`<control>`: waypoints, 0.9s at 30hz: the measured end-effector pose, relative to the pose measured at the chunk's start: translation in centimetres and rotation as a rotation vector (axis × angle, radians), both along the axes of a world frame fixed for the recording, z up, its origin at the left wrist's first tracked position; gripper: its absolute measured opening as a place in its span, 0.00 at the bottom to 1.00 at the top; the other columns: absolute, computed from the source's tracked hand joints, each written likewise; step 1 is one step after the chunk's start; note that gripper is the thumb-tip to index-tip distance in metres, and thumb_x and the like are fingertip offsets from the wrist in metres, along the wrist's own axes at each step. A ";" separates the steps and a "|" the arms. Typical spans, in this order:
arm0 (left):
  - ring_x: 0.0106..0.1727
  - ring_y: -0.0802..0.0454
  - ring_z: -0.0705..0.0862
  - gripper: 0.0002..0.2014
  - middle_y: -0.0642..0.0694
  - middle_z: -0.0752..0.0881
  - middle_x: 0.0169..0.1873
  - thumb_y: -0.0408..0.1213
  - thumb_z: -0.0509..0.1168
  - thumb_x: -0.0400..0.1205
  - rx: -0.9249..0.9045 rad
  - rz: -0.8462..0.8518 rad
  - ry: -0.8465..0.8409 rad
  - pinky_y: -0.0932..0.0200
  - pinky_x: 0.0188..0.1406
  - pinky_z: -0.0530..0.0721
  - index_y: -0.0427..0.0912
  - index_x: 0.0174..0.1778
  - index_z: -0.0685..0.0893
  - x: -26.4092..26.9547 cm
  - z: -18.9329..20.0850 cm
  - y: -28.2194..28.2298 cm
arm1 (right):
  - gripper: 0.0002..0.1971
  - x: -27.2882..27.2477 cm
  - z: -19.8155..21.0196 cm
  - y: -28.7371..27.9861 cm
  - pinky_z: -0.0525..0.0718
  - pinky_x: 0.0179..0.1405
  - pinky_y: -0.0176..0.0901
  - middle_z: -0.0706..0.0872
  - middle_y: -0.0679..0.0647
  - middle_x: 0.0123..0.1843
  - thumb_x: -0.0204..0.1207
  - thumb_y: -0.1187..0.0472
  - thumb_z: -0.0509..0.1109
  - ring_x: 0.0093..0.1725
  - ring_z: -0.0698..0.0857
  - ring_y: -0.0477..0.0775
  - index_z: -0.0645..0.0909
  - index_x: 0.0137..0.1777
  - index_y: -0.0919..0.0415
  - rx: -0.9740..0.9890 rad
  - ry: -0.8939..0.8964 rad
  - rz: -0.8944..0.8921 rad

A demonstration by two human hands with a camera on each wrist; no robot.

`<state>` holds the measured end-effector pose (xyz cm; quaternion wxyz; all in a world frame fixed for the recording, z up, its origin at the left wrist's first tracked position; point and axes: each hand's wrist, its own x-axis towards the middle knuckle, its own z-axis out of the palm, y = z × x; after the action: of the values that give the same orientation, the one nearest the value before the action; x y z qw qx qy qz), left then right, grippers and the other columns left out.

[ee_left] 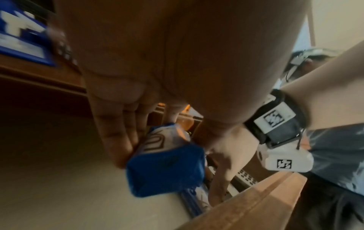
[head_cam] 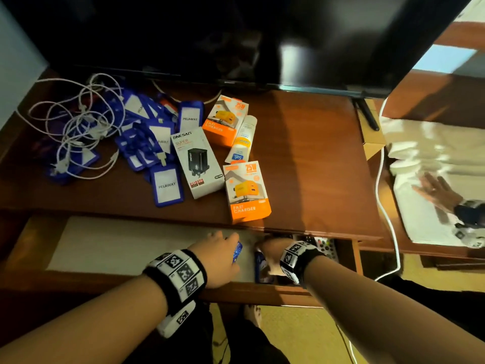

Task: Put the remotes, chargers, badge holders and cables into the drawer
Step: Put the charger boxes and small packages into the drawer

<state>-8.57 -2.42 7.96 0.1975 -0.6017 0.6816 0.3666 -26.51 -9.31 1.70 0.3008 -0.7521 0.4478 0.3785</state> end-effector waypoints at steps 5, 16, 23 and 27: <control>0.73 0.33 0.74 0.27 0.29 0.73 0.73 0.43 0.65 0.86 -0.003 -0.123 -0.165 0.43 0.69 0.78 0.41 0.79 0.64 -3.6 -1.9 -1.3 | 0.24 -0.9 1.3 0.9 0.78 0.75 0.54 0.79 0.62 0.78 0.86 0.58 0.66 0.76 0.80 0.66 0.71 0.82 0.56 -0.023 -0.019 0.012; 0.70 0.37 0.85 0.24 0.34 0.83 0.70 0.33 0.67 0.86 0.015 -0.122 -0.184 0.48 0.64 0.85 0.29 0.77 0.75 -8.5 -5.5 -3.9 | 0.22 -6.4 7.1 3.1 0.79 0.72 0.50 0.80 0.57 0.77 0.88 0.57 0.58 0.74 0.80 0.61 0.72 0.81 0.50 -0.058 -0.119 -0.179; 0.71 0.34 0.84 0.17 0.32 0.84 0.70 0.34 0.55 0.92 0.118 -0.245 -0.185 0.45 0.68 0.82 0.31 0.71 0.82 -9.4 -7.7 -5.9 | 0.21 -9.7 9.2 3.8 0.83 0.68 0.47 0.85 0.52 0.73 0.90 0.53 0.57 0.68 0.85 0.56 0.73 0.81 0.43 -0.143 -0.218 -0.372; 0.70 0.36 0.84 0.17 0.33 0.84 0.69 0.33 0.54 0.93 0.094 -0.260 -0.197 0.48 0.67 0.81 0.33 0.76 0.77 -10.1 -8.5 -6.4 | 0.20 -10.1 9.7 4.0 0.81 0.65 0.43 0.86 0.49 0.72 0.89 0.53 0.60 0.67 0.86 0.54 0.75 0.80 0.45 -0.195 -0.268 -0.363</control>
<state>-18.64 -8.86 -0.54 0.3367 -0.5316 0.7132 0.3087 -36.62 -5.35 11.44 0.3465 -0.7283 0.5662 0.1699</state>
